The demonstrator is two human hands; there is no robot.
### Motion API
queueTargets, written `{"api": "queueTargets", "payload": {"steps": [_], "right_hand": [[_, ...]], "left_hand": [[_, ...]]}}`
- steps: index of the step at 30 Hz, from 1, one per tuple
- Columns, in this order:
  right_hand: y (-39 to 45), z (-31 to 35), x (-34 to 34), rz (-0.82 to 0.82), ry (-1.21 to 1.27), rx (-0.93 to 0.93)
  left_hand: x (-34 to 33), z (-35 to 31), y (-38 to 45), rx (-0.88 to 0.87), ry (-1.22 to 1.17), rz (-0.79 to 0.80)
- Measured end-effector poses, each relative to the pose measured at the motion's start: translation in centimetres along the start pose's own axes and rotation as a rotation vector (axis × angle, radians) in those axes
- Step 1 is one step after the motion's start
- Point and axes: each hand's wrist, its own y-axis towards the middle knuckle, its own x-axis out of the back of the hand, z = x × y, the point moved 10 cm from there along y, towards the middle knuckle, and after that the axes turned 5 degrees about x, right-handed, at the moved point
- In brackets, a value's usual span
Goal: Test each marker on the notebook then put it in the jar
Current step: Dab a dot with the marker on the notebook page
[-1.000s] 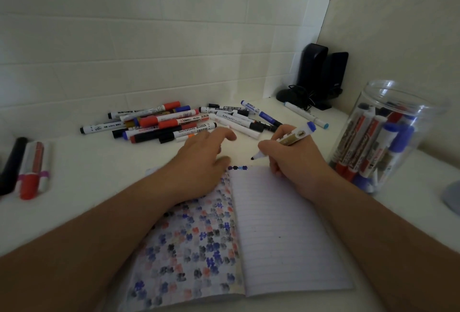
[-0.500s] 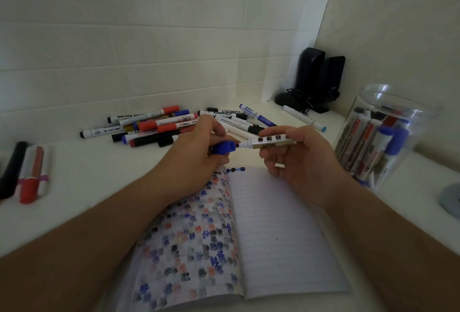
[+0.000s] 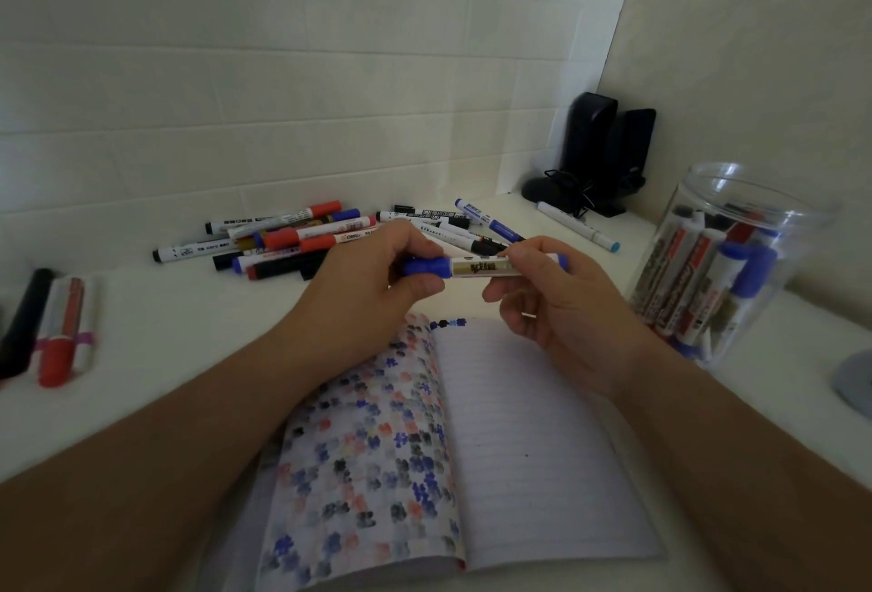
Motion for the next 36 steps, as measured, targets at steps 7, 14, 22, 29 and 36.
{"api": "queueTargets", "payload": {"steps": [7, 14, 22, 29, 36], "right_hand": [[-0.2, -0.5, -1.7, 0.026, 0.143, -0.042], [-0.1, -1.0, -1.5, 0.047, 0.179, -0.09], [-0.8, 1.7, -3.0, 0.053, -0.296, 0.177], [-3.1, -0.9, -8.6, 0.471, -1.145, 0.444], [-4.1, -1.0, -10.3, 0.578, -1.288, 0.428]], "left_hand": [[1.3, -1.0, -0.1, -0.062, 0.062, -0.143], [0.8, -1.3, 0.1, -0.106, 0.13, -0.087], [-1.8, -1.3, -0.4, -0.129, 0.398, 0.049], [6.8, -0.3, 0.3, 0.167, 0.335, -0.19], [16.0, 5.1, -4.6, 0.473, 0.468, -0.113]]}}
